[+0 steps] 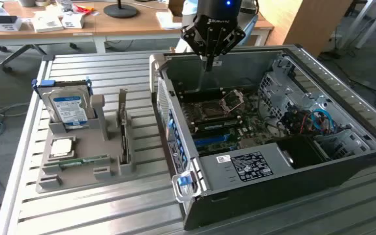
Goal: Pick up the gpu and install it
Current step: 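Reach for the gpu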
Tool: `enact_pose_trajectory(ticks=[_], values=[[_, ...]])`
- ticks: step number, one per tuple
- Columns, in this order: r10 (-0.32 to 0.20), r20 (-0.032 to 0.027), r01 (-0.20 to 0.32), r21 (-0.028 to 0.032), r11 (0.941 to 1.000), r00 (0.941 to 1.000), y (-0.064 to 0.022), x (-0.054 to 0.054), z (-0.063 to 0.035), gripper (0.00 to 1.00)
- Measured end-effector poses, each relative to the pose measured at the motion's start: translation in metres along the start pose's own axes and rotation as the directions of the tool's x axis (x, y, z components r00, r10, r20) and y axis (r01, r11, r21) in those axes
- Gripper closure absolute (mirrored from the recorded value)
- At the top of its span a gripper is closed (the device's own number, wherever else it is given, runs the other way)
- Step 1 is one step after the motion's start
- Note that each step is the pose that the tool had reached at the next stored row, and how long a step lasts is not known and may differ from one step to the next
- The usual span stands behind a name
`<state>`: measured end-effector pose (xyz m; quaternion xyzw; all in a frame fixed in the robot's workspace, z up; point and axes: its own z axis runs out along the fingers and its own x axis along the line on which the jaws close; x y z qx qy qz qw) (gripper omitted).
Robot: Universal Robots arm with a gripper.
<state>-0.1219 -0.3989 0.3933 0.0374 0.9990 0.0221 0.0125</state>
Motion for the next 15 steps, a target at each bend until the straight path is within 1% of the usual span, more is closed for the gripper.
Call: enact_pose_trajectory(ticks=[15], values=[[0.000,0.0000,0.000,0.0000,1.0000,1.0000,0.0000,0.0002,0.0000,0.89]])
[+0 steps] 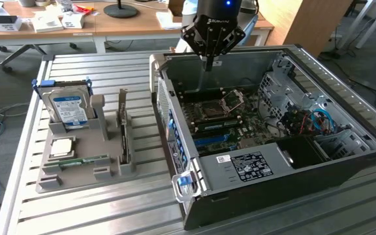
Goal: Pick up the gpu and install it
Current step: 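Reach for the gpu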
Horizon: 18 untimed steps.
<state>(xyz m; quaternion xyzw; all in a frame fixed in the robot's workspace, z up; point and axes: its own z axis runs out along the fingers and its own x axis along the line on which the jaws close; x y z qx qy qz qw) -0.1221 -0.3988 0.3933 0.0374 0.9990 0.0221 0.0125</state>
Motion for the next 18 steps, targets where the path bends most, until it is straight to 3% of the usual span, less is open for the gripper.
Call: enact_pose_trajectory(ticks=[6,18], values=[[0.000,-0.0001,0.000,0.0001,1.0000,1.0000,-0.0003,0.004,-0.0002,0.89],[0.000,0.0000,0.000,0.0000,1.0000,1.0000,-0.0018,0.023,-0.0006,0.89]])
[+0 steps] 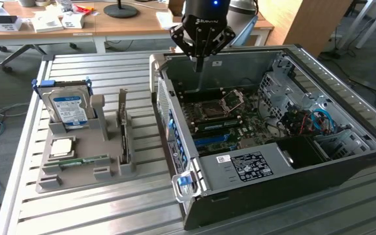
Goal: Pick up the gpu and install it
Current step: 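Reach for the gpu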
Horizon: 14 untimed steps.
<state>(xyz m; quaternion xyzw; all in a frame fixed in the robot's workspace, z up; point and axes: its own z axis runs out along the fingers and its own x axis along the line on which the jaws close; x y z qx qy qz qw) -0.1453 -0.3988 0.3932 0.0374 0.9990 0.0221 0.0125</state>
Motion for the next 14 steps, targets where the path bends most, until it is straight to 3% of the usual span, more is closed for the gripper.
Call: enact_pose_trajectory(ticks=[14], values=[[0.000,0.0000,0.000,0.0000,1.0000,1.0000,-0.0020,0.027,-0.0007,0.89]])
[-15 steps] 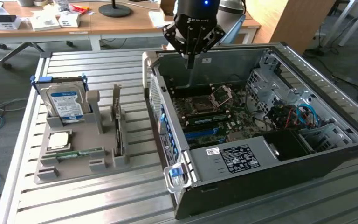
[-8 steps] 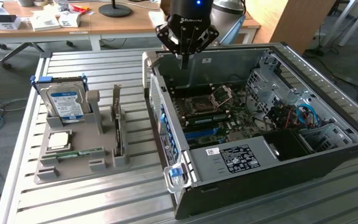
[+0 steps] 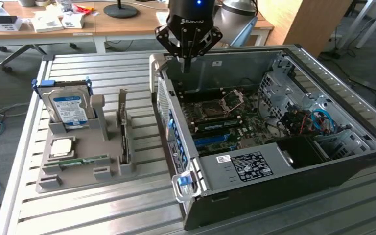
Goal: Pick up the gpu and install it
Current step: 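Reach for the gpu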
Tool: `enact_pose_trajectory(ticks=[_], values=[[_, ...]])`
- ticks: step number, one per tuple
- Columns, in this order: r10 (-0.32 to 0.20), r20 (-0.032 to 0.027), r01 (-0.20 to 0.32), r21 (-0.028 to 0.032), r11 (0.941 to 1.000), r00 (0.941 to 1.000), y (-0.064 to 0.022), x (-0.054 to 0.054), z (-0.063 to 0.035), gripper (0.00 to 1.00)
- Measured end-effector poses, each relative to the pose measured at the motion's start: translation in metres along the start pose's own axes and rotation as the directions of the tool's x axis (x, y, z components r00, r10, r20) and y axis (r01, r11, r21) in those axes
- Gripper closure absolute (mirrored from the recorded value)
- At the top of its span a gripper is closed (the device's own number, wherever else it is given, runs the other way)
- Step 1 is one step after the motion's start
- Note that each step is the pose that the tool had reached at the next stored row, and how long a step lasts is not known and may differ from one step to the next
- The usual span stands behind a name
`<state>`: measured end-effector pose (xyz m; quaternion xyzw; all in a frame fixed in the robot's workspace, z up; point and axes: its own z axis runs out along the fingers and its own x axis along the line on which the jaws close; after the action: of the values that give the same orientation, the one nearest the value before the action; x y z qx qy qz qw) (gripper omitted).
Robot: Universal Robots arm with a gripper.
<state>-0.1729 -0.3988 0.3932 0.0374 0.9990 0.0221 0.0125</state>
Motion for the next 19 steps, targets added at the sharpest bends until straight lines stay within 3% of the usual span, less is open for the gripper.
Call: enact_pose_trajectory(ticks=[19], values=[[0.000,0.0000,0.000,0.0001,1.0000,1.0000,-0.0030,0.042,-0.0009,0.89]])
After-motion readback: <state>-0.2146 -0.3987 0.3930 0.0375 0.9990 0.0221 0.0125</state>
